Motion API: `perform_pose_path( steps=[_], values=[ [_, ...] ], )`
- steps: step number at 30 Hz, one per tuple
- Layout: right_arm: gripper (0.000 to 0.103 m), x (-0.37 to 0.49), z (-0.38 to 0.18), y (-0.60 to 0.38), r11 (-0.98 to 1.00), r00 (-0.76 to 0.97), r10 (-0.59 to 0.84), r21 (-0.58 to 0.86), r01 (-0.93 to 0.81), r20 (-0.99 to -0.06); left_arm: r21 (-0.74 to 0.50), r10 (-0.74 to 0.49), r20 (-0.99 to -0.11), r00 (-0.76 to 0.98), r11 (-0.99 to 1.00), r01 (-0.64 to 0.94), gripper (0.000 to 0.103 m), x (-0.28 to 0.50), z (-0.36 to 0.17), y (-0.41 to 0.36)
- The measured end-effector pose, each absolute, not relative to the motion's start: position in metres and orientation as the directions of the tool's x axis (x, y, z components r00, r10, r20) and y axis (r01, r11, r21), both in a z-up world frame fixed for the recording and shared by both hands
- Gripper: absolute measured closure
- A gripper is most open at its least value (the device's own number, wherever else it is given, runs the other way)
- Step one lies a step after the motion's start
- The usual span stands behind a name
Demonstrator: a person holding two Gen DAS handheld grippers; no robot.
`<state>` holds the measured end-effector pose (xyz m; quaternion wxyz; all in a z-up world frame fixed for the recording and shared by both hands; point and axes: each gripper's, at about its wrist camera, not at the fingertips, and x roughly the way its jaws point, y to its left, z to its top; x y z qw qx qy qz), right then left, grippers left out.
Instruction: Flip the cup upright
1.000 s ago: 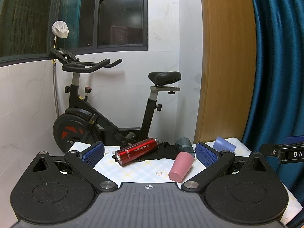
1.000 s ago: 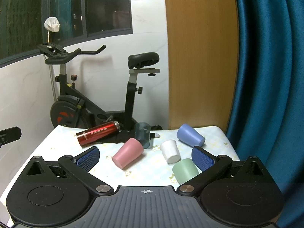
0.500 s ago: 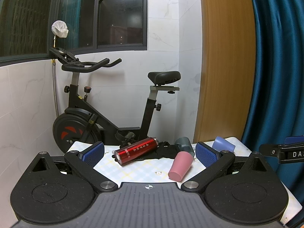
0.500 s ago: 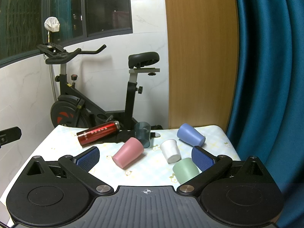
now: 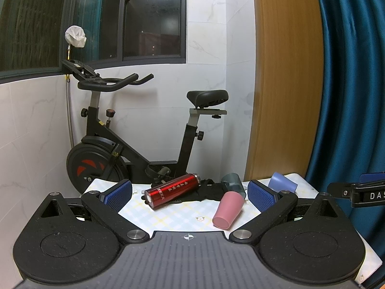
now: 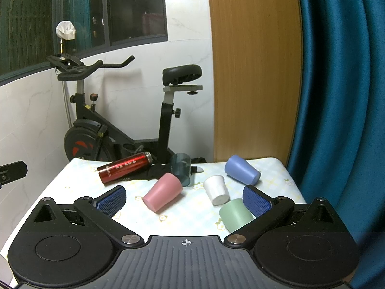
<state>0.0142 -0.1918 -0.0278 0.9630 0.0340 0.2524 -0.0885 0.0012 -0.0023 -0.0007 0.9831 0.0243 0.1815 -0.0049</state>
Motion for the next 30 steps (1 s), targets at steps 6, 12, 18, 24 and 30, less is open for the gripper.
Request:
perform_pose_path(
  steps=[6, 12, 18, 24, 30],
  values=[
    [0.000, 0.014, -0.028, -0.192, 0.982, 0.856, -0.153, 0.022, 0.188, -0.493, 0.034, 0.001, -0.368, 0.930, 0.999, 0.012, 0.000, 0.002, -0.002, 0.000],
    [0.000, 0.013, -0.032, -0.191, 0.982, 0.854, -0.153, 0.021, 0.189, -0.497, -0.056, -0.018, -0.410, 0.912, 0.998, -0.006, 0.000, 0.007, -0.006, 0.012],
    [0.000, 0.012, -0.034, -0.199, 0.985, 0.865, -0.148, 0.008, 0.173, -0.479, -0.224, -0.112, -0.522, 0.846, 0.975, -0.008, 0.001, 0.027, -0.030, 0.028],
    [0.000, 0.003, -0.033, -0.252, 0.968, 0.879, -0.227, 0.000, 0.250, -0.420, -0.365, -0.148, -0.493, 0.857, 0.930, -0.049, 0.004, 0.035, -0.058, 0.033],
    [0.000, -0.009, -0.059, -0.311, 0.912, 0.846, -0.401, -0.069, 0.404, -0.353, -0.420, -0.191, -0.465, 0.864, 0.907, -0.026, 0.004, 0.046, -0.081, 0.015]
  ],
)
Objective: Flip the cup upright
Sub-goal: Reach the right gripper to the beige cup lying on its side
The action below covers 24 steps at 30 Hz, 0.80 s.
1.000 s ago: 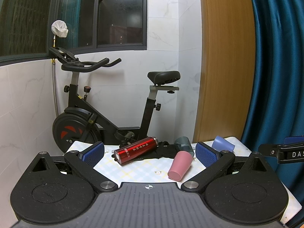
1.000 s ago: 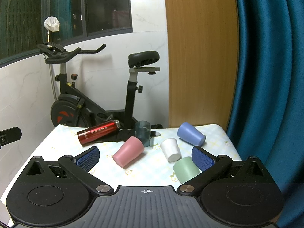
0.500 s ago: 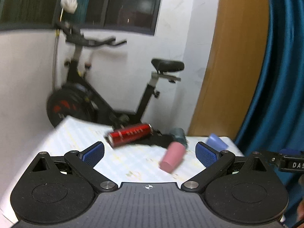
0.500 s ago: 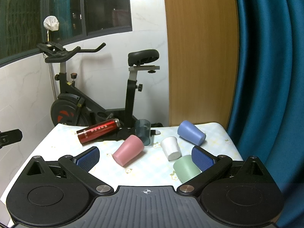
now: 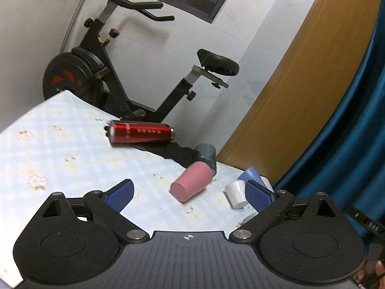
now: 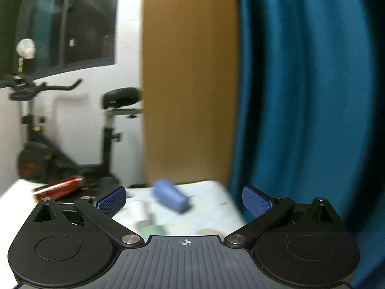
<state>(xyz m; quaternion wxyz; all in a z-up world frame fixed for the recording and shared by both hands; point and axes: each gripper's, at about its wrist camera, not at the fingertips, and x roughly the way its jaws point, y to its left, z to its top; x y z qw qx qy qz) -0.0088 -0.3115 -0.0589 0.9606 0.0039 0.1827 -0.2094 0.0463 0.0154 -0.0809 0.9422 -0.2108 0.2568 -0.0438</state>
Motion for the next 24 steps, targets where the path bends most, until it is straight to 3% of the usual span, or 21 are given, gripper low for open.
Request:
perform_pose_path(
  steps=[5, 8, 10, 12, 20, 24],
  values=[
    [0.001, 0.006, -0.103, -0.344, 0.911, 0.795, -0.399, -0.103, 0.398, -0.457, -0.403, -0.202, -0.512, 0.835, 0.915, -0.025, 0.004, 0.062, -0.090, -0.001],
    [0.014, 0.025, -0.133, -0.367, 0.920, 0.762, -0.343, -0.032, 0.391, -0.549, -0.274, -0.117, -0.605, 0.788, 0.959, -0.068, 0.004, 0.077, -0.094, -0.015],
    [0.023, 0.041, -0.155, -0.382, 0.915, 0.733, -0.314, 0.015, 0.404, -0.603, -0.196, -0.058, -0.618, 0.784, 0.977, -0.083, 0.004, 0.081, -0.095, -0.020],
    [0.025, 0.054, -0.173, -0.396, 0.908, 0.714, -0.281, 0.063, 0.414, -0.642, -0.159, -0.028, -0.617, 0.786, 0.983, -0.089, 0.004, 0.083, -0.095, -0.023],
    [0.031, 0.094, -0.218, -0.422, 0.853, 0.669, -0.186, 0.220, 0.474, -0.720, -0.158, -0.047, -0.661, 0.749, 0.984, -0.078, 0.004, 0.098, -0.104, -0.024],
    [0.036, 0.103, -0.232, -0.426, 0.846, 0.631, -0.174, 0.214, 0.489, -0.756, -0.174, -0.056, -0.674, 0.737, 0.981, -0.084, 0.004, 0.104, -0.110, -0.021]
  ],
)
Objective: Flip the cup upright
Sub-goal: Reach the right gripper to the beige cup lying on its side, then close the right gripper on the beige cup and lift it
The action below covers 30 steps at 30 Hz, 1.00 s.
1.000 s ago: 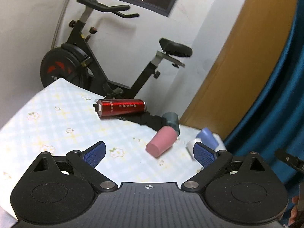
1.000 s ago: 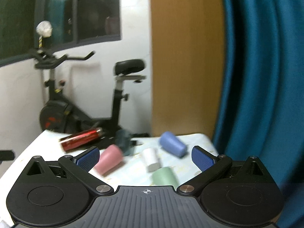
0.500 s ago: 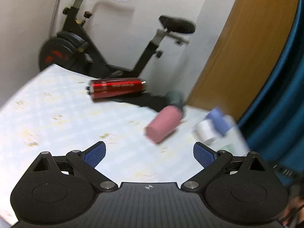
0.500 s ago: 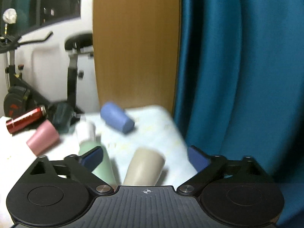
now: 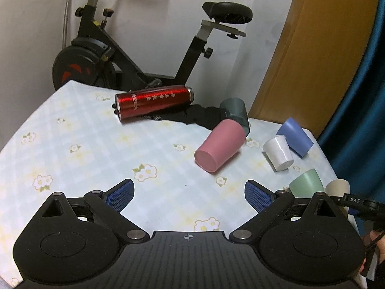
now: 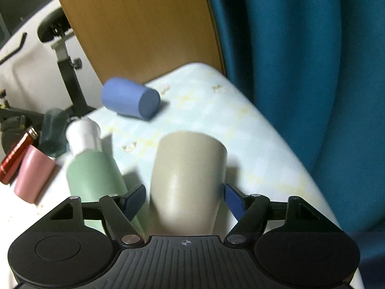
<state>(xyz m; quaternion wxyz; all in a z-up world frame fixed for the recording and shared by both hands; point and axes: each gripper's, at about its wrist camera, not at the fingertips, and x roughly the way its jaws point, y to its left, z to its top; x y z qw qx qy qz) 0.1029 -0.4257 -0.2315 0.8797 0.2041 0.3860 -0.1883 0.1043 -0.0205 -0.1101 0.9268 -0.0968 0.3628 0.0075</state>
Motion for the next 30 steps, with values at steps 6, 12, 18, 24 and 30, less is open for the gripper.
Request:
perform_pose_path(
  steps=[6, 12, 18, 24, 30],
  values=[
    [0.040, 0.104, -0.236, -0.436, 0.825, 0.631, -0.162, 0.247, 0.508, -0.758, -0.191, -0.072, -0.706, 0.705, 0.977, -0.092, 0.004, 0.110, -0.114, -0.019],
    [0.041, 0.096, -0.200, -0.436, 0.828, 0.671, -0.208, 0.238, 0.508, -0.712, -0.211, -0.073, -0.708, 0.702, 0.971, -0.112, 0.004, 0.110, -0.110, -0.014],
    [0.041, 0.096, -0.147, -0.412, 0.867, 0.735, -0.196, 0.234, 0.439, -0.649, -0.193, -0.047, -0.665, 0.746, 0.975, -0.110, 0.004, 0.102, -0.098, 0.002],
    [0.041, 0.119, -0.125, -0.350, 0.935, 0.722, -0.042, 0.228, 0.273, -0.691, -0.160, -0.008, -0.659, 0.752, 0.978, -0.131, 0.004, 0.091, -0.092, 0.042],
    [0.041, 0.152, -0.151, -0.256, 0.957, 0.539, 0.213, 0.284, 0.051, -0.815, -0.101, 0.092, -0.661, 0.745, 0.973, -0.209, 0.004, 0.073, -0.092, 0.097]
  ],
)
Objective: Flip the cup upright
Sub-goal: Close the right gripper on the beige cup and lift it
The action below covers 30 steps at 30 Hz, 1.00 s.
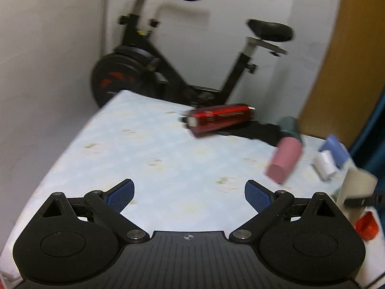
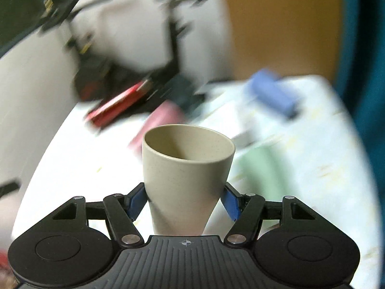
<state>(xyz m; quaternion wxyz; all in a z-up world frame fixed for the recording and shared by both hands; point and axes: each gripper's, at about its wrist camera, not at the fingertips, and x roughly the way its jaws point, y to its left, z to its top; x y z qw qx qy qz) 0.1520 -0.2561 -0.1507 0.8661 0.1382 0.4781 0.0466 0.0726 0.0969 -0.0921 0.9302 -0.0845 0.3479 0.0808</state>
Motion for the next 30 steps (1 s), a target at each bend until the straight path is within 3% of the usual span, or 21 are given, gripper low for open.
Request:
perform_pose_path(
  steps=[9, 26, 30],
  values=[
    [0.041, 0.212, -0.203, -0.116, 0.899, 0.275, 0.433, 0.431, -0.071, -0.858, -0.109, 0.205, -0.649, 0.733, 0.928, -0.357, 0.004, 0.053, -0.087, 0.157],
    [0.039, 0.242, -0.233, -0.074, 0.910, 0.269, 0.411, 0.411, -0.057, -0.871, -0.119, 0.206, -0.686, 0.698, 0.914, -0.387, 0.004, 0.055, -0.104, 0.168],
    [0.024, 0.228, -0.219, -0.080, 0.901, 0.318, 0.428, 0.425, -0.085, -0.846, -0.138, 0.182, -0.685, 0.706, 0.919, -0.370, 0.004, 0.055, -0.107, 0.165]
  ],
)
